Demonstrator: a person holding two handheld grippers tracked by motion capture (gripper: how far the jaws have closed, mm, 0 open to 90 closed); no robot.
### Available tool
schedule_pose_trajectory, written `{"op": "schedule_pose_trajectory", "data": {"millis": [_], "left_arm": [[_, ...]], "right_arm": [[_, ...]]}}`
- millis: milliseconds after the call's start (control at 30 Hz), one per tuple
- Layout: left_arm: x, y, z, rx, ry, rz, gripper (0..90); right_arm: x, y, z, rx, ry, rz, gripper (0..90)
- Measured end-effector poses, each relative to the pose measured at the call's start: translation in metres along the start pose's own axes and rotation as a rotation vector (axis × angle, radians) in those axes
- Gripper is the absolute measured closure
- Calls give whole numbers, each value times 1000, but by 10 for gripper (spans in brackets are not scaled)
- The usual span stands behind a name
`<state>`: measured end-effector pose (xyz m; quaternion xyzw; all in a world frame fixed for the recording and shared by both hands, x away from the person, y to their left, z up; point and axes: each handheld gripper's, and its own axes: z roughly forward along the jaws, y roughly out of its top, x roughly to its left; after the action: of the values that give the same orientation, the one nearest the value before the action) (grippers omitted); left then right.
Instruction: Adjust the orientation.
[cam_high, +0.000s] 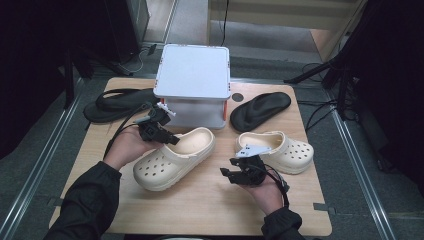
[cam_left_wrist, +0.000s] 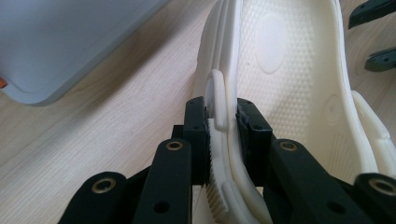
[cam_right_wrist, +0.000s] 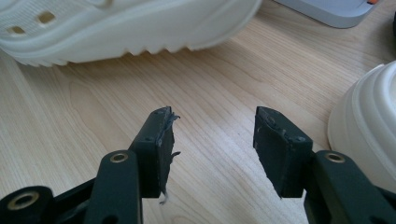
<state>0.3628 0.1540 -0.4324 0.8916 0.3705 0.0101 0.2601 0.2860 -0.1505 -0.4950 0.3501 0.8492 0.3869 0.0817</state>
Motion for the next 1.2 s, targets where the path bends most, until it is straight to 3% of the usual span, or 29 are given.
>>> {"op": "schedule_pose_trajectory", "data": {"millis": [333, 567, 700, 867, 1067, 1200], "left_arm": [[0, 1, 36, 53, 6, -3, 766], [1, 1, 42, 50, 11, -20, 752], [3, 1, 42, 47, -2, -28, 738], [5, 1, 37, 35, -26, -35, 656], [4, 2, 20, -38, -30, -56, 591], [2, 2, 5, -77, -11, -45, 554]], "right_arm": [[0, -2, 0, 3, -4, 0, 480], [1, -2, 1, 4, -1, -1, 480], [1, -2, 1, 5, 0, -1, 480], [0, -2, 1, 5, -4, -3, 479], [1, -1, 0, 0, 2, 1, 493], [1, -1, -1, -14, 5, -3, 514]]}}
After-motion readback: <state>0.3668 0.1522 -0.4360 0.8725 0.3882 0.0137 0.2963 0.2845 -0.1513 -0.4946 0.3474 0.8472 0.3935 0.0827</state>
